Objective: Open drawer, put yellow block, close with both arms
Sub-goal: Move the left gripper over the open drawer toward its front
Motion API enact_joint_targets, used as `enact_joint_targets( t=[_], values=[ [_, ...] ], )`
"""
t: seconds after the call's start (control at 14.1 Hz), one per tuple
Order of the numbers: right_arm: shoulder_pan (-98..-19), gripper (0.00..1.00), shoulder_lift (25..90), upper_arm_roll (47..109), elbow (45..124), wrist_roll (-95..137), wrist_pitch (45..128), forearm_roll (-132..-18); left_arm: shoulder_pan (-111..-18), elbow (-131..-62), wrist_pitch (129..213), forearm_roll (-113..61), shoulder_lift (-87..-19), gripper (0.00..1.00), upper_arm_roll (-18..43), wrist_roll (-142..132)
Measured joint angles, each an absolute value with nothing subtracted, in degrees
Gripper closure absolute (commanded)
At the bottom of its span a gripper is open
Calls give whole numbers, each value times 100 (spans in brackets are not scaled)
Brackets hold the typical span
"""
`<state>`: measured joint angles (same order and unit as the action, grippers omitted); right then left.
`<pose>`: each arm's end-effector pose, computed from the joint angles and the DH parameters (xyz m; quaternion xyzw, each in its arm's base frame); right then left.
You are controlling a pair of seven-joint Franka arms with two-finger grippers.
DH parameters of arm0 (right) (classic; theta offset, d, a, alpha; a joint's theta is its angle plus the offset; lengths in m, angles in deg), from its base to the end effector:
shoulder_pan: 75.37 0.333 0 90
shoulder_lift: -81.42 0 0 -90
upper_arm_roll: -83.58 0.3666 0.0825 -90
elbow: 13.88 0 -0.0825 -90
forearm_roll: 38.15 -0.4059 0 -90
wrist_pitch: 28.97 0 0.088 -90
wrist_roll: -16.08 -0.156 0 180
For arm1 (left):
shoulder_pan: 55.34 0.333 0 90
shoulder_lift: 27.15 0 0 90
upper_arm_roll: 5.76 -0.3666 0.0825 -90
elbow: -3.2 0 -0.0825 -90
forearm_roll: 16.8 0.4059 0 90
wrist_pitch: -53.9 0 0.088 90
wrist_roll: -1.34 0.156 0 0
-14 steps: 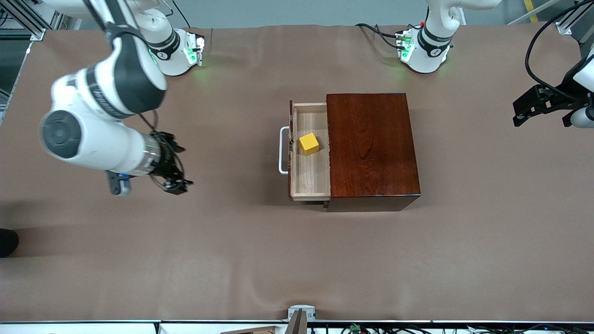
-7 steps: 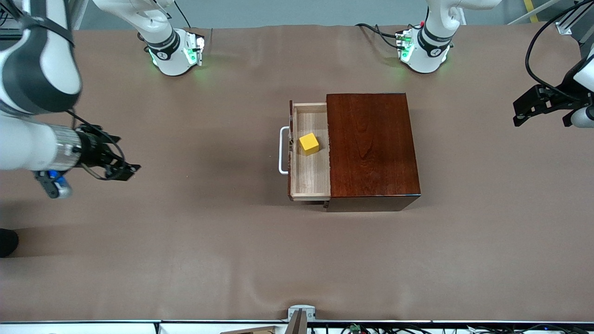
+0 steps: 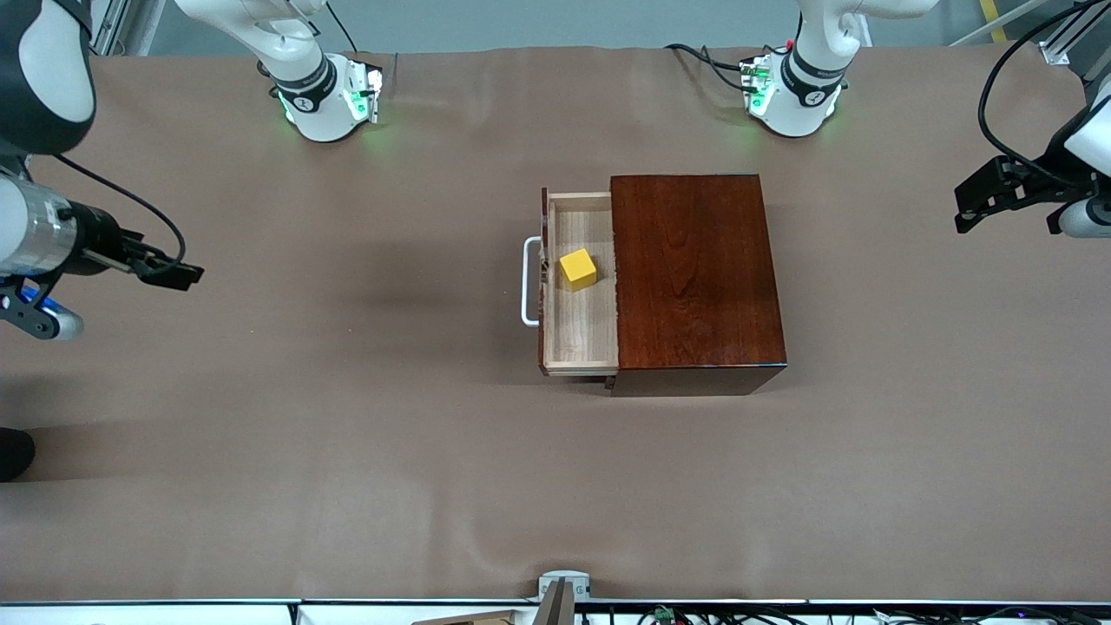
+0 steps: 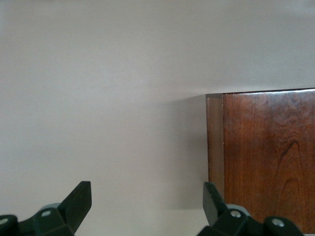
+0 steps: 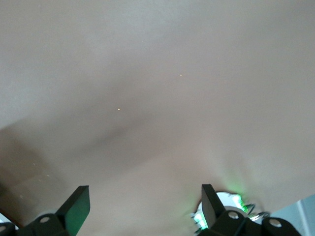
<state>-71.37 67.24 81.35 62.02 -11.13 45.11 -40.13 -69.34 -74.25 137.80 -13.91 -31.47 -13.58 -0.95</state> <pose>0.6168 0.0281 0.5761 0.9664 -0.2158 -0.1377 0.0229 0.5903 -0.0594 0.6802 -0.9989 0.0311 -0.0211 0.0287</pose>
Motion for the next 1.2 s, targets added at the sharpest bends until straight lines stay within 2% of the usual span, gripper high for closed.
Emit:
enact_joint_targets(
  t=[0.35, 0.5, 0.64, 0.85, 1.2],
  values=[
    [-7563, 0, 6932, 8132, 6229, 824, 4478, -3903, -6984, -7425, 13761, -1403, -3147, 0, -1318, -104],
    [-7681, 0, 7021, 8132, 6293, 1427, 4475, -3774, -7066, -7430, 13756, -1428, -3157, 0, -1055, -378],
    [-7704, 0, 7158, 8134, 6399, 1797, 4478, -3703, -7227, -7454, 13752, -1431, -3253, 0, -546, -1059],
    [-7711, 0, 7496, 8146, 6509, 2480, 4479, -3687, -7840, -7458, 13963, -1432, -3616, 0, 66, -2595],
    [-7711, 0, 8053, 8202, 6973, 2804, 4616, -3686, -9336, -7292, 15079, -1431, -4562, 0, 132, -5352]
  ],
)
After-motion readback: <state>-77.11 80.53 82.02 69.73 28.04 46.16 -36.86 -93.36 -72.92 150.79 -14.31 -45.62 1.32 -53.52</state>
